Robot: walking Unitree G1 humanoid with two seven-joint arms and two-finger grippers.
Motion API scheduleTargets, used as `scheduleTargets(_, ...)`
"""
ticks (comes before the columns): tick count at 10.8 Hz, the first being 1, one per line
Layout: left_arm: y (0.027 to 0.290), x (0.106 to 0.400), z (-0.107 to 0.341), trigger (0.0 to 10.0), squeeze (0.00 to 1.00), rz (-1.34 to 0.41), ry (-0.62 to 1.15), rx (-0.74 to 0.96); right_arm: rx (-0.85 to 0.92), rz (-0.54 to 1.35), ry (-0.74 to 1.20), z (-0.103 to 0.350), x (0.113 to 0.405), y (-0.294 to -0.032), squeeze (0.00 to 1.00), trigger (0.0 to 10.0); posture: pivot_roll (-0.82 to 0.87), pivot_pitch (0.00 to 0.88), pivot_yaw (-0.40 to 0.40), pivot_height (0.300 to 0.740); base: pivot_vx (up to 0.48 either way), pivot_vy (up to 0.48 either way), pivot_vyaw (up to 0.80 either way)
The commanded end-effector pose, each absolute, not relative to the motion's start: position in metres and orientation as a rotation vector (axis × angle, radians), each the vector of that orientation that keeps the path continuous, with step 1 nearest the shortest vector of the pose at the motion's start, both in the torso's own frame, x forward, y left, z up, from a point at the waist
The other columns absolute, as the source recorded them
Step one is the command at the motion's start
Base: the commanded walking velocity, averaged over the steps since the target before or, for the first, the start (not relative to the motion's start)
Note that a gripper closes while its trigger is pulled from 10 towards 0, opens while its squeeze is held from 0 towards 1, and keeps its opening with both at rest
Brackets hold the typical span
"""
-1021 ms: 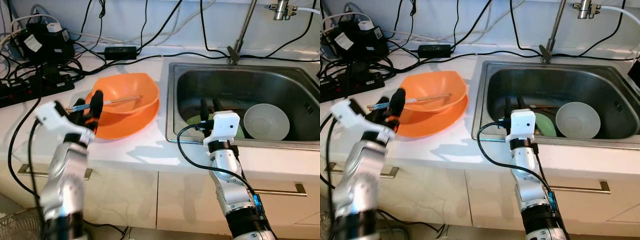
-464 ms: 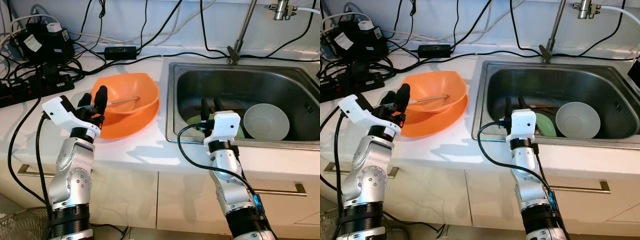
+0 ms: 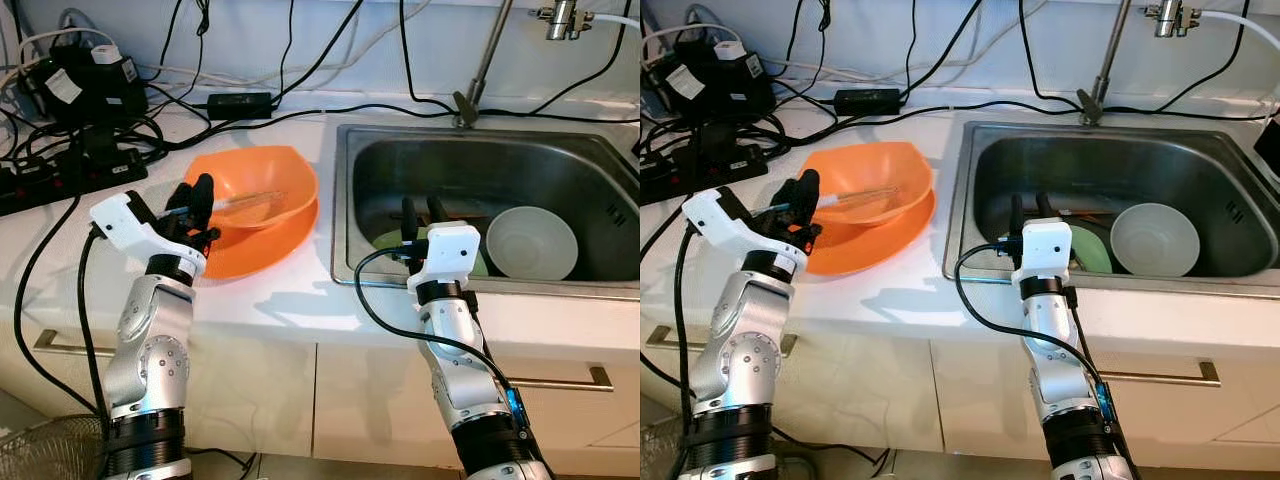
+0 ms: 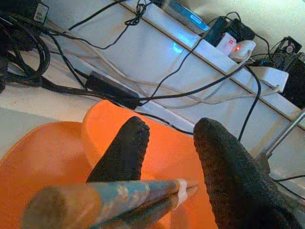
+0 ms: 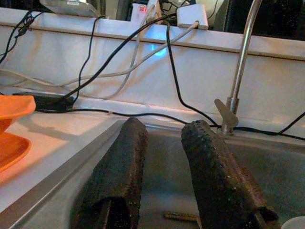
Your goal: Kitchen organization
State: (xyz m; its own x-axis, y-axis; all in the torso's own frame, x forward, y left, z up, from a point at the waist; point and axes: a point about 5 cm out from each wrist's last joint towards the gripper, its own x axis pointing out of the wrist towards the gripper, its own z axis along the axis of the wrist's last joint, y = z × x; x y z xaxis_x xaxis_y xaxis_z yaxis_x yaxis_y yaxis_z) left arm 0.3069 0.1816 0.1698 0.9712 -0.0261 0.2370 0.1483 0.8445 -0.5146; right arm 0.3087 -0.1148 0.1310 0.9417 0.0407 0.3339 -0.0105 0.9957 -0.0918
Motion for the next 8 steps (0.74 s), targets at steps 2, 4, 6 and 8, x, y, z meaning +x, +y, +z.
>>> scheduleTargets(2, 0.1774, 0.3069, 0.1773, 0.0, 0.0, -0.11, -0.252, -0.546, -0.102, 0.03, -0.29, 0.1221, 0.3106, -0.1147, 0.0, 10.0, 0.1, 0.0, 0.053, 0.74, 0.0, 0.0, 0.0)
scheduleTargets(4, 0.177, 0.3069, 0.1782, 0.0, 0.0, -0.114, -0.255, -0.544, -0.103, 0.031, -0.289, 0.1216, 0.3108, -0.1144, 0.0, 10.0, 0.1, 0.0, 0.056, 0.74, 0.0, 0.0, 0.0)
scheduleTargets(6, 0.1755, 0.3072, 0.1814, 0.0, 0.0, -0.119, -0.265, -0.543, -0.102, 0.033, -0.29, 0.1217, 0.3109, -0.1131, 0.0, 10.0, 0.09, 0.0, 0.056, 0.74, 0.0, 0.0, 0.0)
scheduleTargets(8, 0.1768, 0.3072, 0.1865, 0.0, 0.0, -0.114, -0.283, -0.539, -0.102, 0.036, -0.291, 0.1216, 0.3114, -0.1128, 0.0, 10.0, 0.1, 0.0, 0.054, 0.74, 0.0, 0.0, 0.0)
